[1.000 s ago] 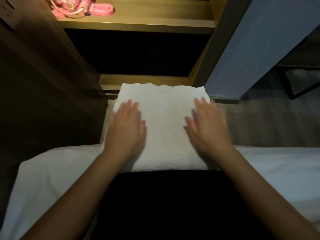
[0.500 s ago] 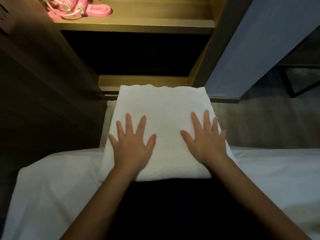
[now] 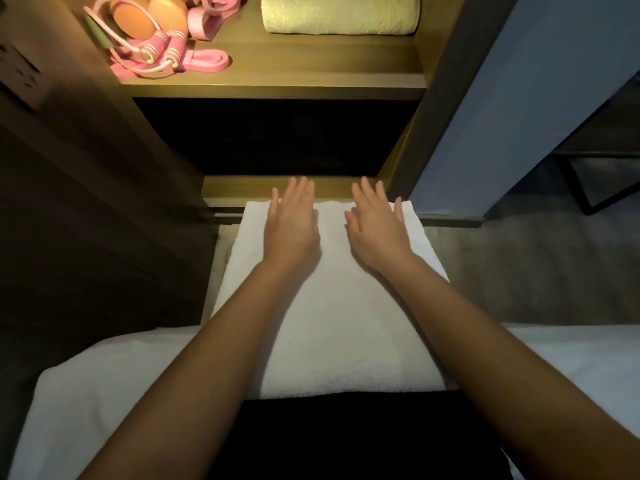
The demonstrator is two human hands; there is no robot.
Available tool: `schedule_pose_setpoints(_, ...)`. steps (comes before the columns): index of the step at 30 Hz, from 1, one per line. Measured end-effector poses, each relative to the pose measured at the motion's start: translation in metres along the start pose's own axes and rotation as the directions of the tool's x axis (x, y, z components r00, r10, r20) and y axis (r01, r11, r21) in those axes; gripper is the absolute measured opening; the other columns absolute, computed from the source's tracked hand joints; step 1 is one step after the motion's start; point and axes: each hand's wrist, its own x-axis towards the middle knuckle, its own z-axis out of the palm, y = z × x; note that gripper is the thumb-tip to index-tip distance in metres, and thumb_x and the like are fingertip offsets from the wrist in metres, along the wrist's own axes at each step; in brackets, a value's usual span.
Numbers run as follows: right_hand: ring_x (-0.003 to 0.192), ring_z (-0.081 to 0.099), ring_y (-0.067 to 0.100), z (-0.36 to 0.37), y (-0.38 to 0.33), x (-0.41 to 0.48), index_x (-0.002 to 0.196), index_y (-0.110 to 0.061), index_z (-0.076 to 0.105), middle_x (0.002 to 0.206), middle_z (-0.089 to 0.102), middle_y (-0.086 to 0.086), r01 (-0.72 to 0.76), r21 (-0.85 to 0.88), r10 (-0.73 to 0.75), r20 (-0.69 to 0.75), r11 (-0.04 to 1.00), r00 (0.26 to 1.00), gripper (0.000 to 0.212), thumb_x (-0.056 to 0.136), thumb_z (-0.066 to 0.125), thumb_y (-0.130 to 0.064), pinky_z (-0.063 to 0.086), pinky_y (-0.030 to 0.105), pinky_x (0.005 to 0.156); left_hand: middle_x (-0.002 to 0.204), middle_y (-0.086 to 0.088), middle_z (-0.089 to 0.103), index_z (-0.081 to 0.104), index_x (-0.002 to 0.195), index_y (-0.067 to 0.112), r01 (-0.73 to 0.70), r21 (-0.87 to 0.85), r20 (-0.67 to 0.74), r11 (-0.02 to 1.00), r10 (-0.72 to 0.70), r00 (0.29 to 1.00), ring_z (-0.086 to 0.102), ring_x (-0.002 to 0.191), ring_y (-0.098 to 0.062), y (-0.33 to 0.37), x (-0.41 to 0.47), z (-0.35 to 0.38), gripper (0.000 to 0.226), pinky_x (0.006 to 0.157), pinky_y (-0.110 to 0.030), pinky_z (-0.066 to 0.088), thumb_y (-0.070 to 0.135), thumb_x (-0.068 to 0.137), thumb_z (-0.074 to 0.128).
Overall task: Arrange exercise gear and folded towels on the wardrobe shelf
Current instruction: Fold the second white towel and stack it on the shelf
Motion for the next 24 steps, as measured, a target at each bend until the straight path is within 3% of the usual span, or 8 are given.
schedule_pose_setpoints(3,0.151,0.004,0.022,0.025,0.012,0.005,0.155,-0.027,0.015,0.163,0.011,-0.004,0.037,-0.132,-0.011,0.193,0.991,0.981,0.056,0.103,0.017,-0.048,-0.001,0.051,0.12,0.156,0.0,0.034,0.036,0.148,0.019,-0.08,0.075,0.214,0.994,0.063,0.975,0.018,0.148,-0.016,-0.012,0.003,0.028,0.044,0.121,-0.037,0.006,0.019,0.104,0.032)
schedule_pose_setpoints(5,0.151,0.002,0.025,0.032,0.02,0.009,0.154,-0.034,0.012,0.164,0.007,-0.006,-0.005,-0.174,0.044,0.224,0.985,0.973,0.061,0.099,0.014,-0.058,-0.002,0.056,0.117,0.159,0.003,0.027,0.034,0.149,0.026,-0.031,0.113,0.279,0.993,-0.002,0.96,0.014,0.149,-0.018,-0.021,0.005,0.033,0.046,0.12,-0.045,0.004,0.033,0.104,0.026)
schedule_pose_setpoints(10,0.15,-0.003,0.032,0.03,0.032,0.011,0.154,-0.038,0.002,0.164,-0.005,-0.004,-0.207,-0.134,0.238,0.278,0.969,0.931,0.072,0.091,0.011,-0.071,0.003,0.06,0.116,0.164,0.001,0.0,0.01,0.155,0.033,0.211,0.14,0.365,0.967,-0.249,0.897,-0.001,0.15,-0.028,-0.036,0.003,0.026,0.061,0.118,-0.053,0.002,0.057,0.099,0.018)
schedule_pose_setpoints(13,0.15,0.001,0.031,0.026,0.044,0.011,0.155,-0.031,0.002,0.164,-0.002,0.0,-0.344,-0.022,0.335,0.296,0.939,0.895,0.069,0.096,0.014,-0.064,0.011,0.055,0.118,0.163,-0.002,0.007,0.011,0.155,0.029,0.366,0.088,0.378,0.927,-0.371,0.848,0.006,0.149,-0.028,-0.049,0.002,0.023,0.065,0.117,-0.053,0.014,0.059,0.098,0.018)
schedule_pose_setpoints(16,0.148,0.015,0.034,0.023,0.06,0.014,0.156,-0.021,0.009,0.163,0.009,0.007,-0.484,0.102,0.428,0.335,0.869,0.84,0.067,0.1,0.017,-0.058,0.019,0.051,0.119,0.157,-0.007,0.024,0.019,0.153,0.021,0.574,0.022,0.44,0.819,-0.523,0.73,0.029,0.14,-0.033,-0.062,0.011,0.022,0.069,0.106,-0.052,0.031,0.061,0.096,0.02)
schedule_pose_setpoints(19,0.141,0.031,0.036,0.013,0.07,0.025,0.154,-0.015,0.02,0.158,0.026,0.012,-0.635,0.223,0.516,0.417,0.74,0.748,0.07,0.099,0.023,-0.06,0.027,0.05,0.113,0.151,-0.014,0.035,0.025,0.151,0.015,0.724,-0.016,0.488,0.69,-0.626,0.608,0.038,0.134,-0.038,-0.077,0.03,0.019,0.072,0.105,-0.051,0.034,0.06,0.095,0.026)
schedule_pose_setpoints(21,0.133,0.043,0.035,0.005,0.078,0.033,0.147,-0.013,0.037,0.151,0.04,0.013,-0.734,0.341,0.563,0.478,0.588,0.674,0.068,0.098,0.03,-0.06,0.033,0.046,0.109,0.142,-0.013,0.048,0.039,0.145,0.01,0.809,-0.121,0.551,0.575,-0.639,0.536,0.048,0.126,-0.034,-0.088,0.04,0.014,0.07,0.103,-0.043,0.038,0.06,0.096,0.03)
schedule_pose_setpoints(24,0.118,0.056,0.031,-0.001,0.087,0.039,0.135,-0.014,0.052,0.136,0.057,0.01,-0.783,0.534,0.551,0.567,0.32,0.612,0.059,0.097,0.041,-0.058,0.041,0.042,0.105,0.108,-0.004,0.062,0.056,0.119,0.013,0.885,-0.296,0.644,0.36,-0.609,0.463,0.057,0.086,-0.023,-0.096,0.046,0.009,0.055,0.075,-0.033,0.042,0.059,0.097,0.036)
